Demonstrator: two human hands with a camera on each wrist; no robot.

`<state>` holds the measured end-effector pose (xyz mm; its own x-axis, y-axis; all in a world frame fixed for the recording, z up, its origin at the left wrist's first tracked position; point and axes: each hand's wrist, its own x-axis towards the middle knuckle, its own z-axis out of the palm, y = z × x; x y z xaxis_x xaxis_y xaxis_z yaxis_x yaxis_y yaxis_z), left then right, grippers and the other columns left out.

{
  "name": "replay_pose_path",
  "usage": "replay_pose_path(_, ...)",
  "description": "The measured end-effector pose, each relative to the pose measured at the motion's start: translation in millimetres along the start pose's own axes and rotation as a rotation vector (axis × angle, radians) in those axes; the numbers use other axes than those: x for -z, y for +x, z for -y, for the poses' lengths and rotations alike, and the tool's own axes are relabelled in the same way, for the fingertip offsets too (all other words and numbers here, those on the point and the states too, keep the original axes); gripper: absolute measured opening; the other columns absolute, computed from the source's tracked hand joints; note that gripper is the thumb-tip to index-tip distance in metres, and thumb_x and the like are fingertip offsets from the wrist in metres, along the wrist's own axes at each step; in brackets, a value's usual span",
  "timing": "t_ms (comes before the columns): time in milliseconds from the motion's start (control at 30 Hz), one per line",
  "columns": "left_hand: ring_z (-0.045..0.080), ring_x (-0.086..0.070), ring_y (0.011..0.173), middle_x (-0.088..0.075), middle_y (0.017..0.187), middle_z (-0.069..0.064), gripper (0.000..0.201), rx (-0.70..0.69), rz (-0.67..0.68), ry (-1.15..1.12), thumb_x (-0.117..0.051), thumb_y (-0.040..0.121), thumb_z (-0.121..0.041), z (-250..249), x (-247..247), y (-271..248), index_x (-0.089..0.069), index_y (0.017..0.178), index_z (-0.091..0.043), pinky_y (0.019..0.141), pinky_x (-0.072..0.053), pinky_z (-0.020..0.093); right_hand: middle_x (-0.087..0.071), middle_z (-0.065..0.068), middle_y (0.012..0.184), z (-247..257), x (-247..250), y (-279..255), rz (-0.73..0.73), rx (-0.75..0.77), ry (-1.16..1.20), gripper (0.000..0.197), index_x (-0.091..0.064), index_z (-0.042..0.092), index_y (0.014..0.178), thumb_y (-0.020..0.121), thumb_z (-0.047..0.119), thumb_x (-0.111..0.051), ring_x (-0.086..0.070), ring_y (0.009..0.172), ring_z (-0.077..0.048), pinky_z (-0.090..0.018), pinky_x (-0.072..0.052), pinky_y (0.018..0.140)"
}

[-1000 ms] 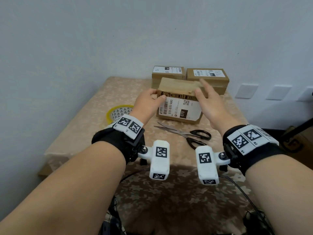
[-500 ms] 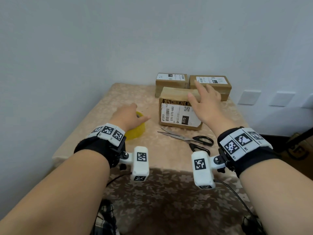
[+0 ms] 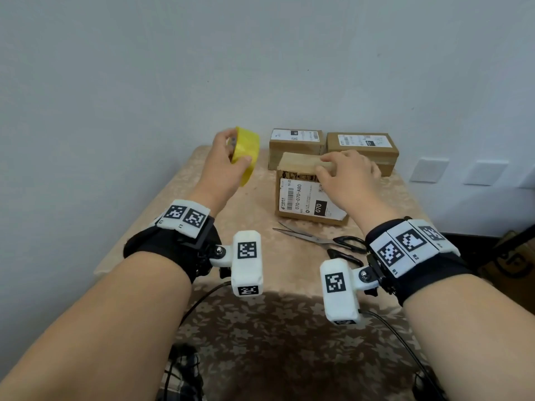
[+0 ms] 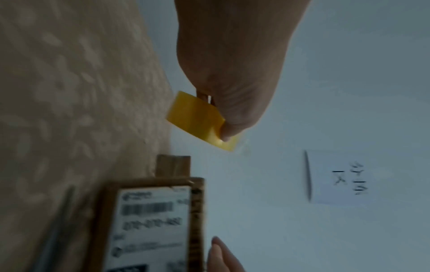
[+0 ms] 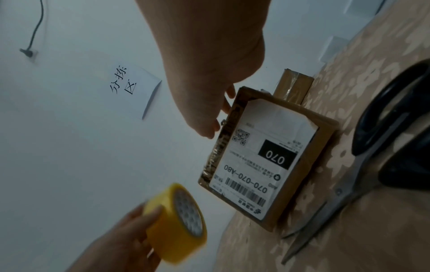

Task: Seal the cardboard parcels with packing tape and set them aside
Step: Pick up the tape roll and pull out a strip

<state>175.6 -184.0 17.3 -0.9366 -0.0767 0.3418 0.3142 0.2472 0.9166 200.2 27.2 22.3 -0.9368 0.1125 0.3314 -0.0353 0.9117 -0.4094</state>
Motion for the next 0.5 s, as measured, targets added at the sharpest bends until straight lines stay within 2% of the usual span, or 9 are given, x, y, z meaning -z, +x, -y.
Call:
replay_pose_path(33,0.008,-0.061,0.089,-0.063,0.108,0.001,0.052,-0.020,0.005,-0.110,-0.054,0.092,-0.001,-8.3,-2.4,-0.4,-0.032,0.137,-0.019,0.076,-0.052,0.017,-0.047,-0.001,0.139,1.6,2.2,0.3,-0.024,0.028,0.076,0.037,-0.054,0.026,0.131,0.097,0.038,-0.044,-0.036,0.133,-0.021,-0.045,-0.017,0.116)
replay_pose_path(67,0.008,-0.062,0.086,-0.064,0.102,0.001,0.054,-0.045,0.020,-0.207,-0.054,0.092,-0.001,-16.3,-5.3,-0.5,-0.031,0.136,-0.022,0.075,-0.053,0.020,-0.048,0.001,0.138,4.1,5.5,-0.3,-0.041,0.064,0.197,0.038,-0.053,0.024,0.132,0.097,0.037,-0.046,-0.039,0.132,-0.019,-0.041,-0.022,0.115)
replay_pose_path(133,0.014,-0.064,0.089,-0.065,0.101,0.005,0.057,-0.077,0.074,-0.365,-0.055,0.092,-0.002,-29.4,-12.2,-0.3,-0.028,0.136,-0.025,0.080,-0.054,0.029,-0.050,0.005,0.137,12.2,13.0,-3.7,-0.029,0.125,0.480,0.041,-0.051,0.021,0.134,0.097,0.037,-0.050,-0.042,0.129,-0.011,-0.030,-0.032,0.108)
replay_pose_path(167,0.015,-0.065,0.089,-0.065,0.102,0.006,0.059,-0.082,0.103,-0.426,-0.056,0.092,-0.001,-33.9,-16.3,-0.8,-0.026,0.137,-0.025,0.078,-0.054,0.030,-0.051,0.006,0.136,17.4,16.5,-5.3,-0.012,0.150,0.575,0.043,-0.051,0.021,0.135,0.096,0.039,-0.052,-0.044,0.127,-0.008,-0.027,-0.034,0.105)
replay_pose_path(267,0.017,-0.065,0.089,-0.063,0.104,0.008,0.063,-0.067,0.196,-0.575,-0.054,0.092,0.002,-45.5,-30.0,-6.9,-0.022,0.140,-0.023,0.074,-0.053,0.026,-0.055,0.007,0.130,31.2,21.8,-6.5,0.037,0.216,0.687,0.045,-0.052,0.017,0.134,0.094,0.036,-0.058,-0.049,0.119,-0.003,-0.021,-0.039,0.098)
replay_pose_path(367,0.021,-0.061,0.093,-0.062,0.104,0.009,0.058,-0.060,0.300,-0.607,-0.051,0.093,0.003,-51.7,-38.8,-10.2,-0.023,0.137,-0.024,0.083,-0.053,0.030,-0.059,0.009,0.114,36.2,20.7,-5.4,-0.015,0.272,0.696,0.035,-0.055,0.011,0.127,0.093,0.020,-0.060,-0.053,0.104,-0.001,-0.009,-0.041,0.086)
replay_pose_path(400,0.020,-0.059,0.093,-0.061,0.104,0.008,0.056,-0.064,0.296,-0.541,-0.052,0.093,0.000,-54.9,-40.1,-10.1,-0.025,0.136,-0.023,0.086,-0.052,0.031,-0.059,0.007,0.110,35.1,19.5,-4.7,-0.040,0.276,0.672,0.031,-0.056,0.011,0.124,0.094,0.018,-0.059,-0.054,0.101,-0.004,-0.012,-0.044,0.085)
replay_pose_path(433,0.017,-0.057,0.092,-0.058,0.105,0.006,0.054,-0.077,0.253,-0.416,-0.056,0.093,-0.005,-58.6,-40.7,-9.0,-0.027,0.136,-0.022,0.087,-0.050,0.031,-0.060,0.004,0.108,33.2,18.7,-4.6,-0.052,0.282,0.642,0.027,-0.056,0.010,0.121,0.095,0.017,-0.058,-0.056,0.099,-0.008,-0.020,-0.047,0.087)
replay_pose_path(500,0.009,-0.051,0.090,-0.046,0.111,0.001,0.058,-0.095,0.112,-0.145,-0.064,0.090,-0.022,-62.5,-39.6,-3.3,-0.030,0.136,-0.024,0.081,-0.045,0.021,-0.061,0.002,0.103,27.7,18.5,-4.1,-0.055,0.307,0.555,0.022,-0.055,0.013,0.117,0.095,0.019,-0.055,-0.057,0.097,-0.017,-0.039,-0.046,0.091)
